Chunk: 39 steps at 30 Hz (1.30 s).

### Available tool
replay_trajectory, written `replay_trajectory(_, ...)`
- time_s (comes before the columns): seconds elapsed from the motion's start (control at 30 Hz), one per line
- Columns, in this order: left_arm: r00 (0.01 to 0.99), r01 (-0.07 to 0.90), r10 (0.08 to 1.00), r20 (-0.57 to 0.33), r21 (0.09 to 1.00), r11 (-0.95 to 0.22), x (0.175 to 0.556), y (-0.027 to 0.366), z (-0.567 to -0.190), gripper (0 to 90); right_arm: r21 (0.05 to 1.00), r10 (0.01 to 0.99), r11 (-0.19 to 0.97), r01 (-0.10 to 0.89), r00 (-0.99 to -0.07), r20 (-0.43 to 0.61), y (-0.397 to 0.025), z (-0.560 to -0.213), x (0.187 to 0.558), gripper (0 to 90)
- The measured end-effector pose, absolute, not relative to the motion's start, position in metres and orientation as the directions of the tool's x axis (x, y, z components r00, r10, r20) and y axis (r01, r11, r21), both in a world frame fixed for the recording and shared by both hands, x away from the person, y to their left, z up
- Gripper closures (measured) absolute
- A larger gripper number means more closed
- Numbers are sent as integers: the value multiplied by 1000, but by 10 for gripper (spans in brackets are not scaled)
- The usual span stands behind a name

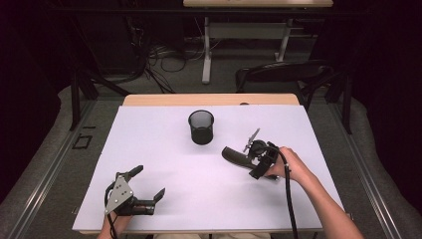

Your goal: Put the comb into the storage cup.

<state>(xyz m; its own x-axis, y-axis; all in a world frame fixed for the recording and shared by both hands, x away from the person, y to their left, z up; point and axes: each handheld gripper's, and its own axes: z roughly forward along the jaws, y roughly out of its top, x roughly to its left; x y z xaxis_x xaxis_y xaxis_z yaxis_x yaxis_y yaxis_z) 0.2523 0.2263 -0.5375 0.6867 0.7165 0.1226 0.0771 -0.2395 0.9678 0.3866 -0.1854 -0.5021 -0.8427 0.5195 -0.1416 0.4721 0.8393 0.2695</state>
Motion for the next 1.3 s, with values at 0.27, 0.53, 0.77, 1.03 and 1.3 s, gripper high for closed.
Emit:
replay_trajectory(0.27, 688, 80, 715, 121, 967, -240, 253, 226, -538, 0, 219, 502, 856, 468, -853, -142, -181, -510, 386, 473)
replay_trajectory(0.53, 686, 80, 717, 120, 968, -239, 253, 227, -538, 0, 185, 498, 863, 471, -855, -146, -177, -514, 390, 635)
replay_trajectory(0.77, 686, 77, 717, 123, 968, -240, 253, 227, -538, 0, 179, 506, 859, 480, -849, -152, -175, -518, 393, 672)
replay_trajectory(1.03, 687, 78, 716, 121, 968, -239, 253, 227, -538, 0, 159, 520, 852, 499, -841, -147, -175, -524, 398, 693)
replay_trajectory(1.3, 687, 78, 716, 122, 968, -239, 253, 227, -538, 0, 163, 531, 844, 511, -838, -124, -176, -526, 399, 719)
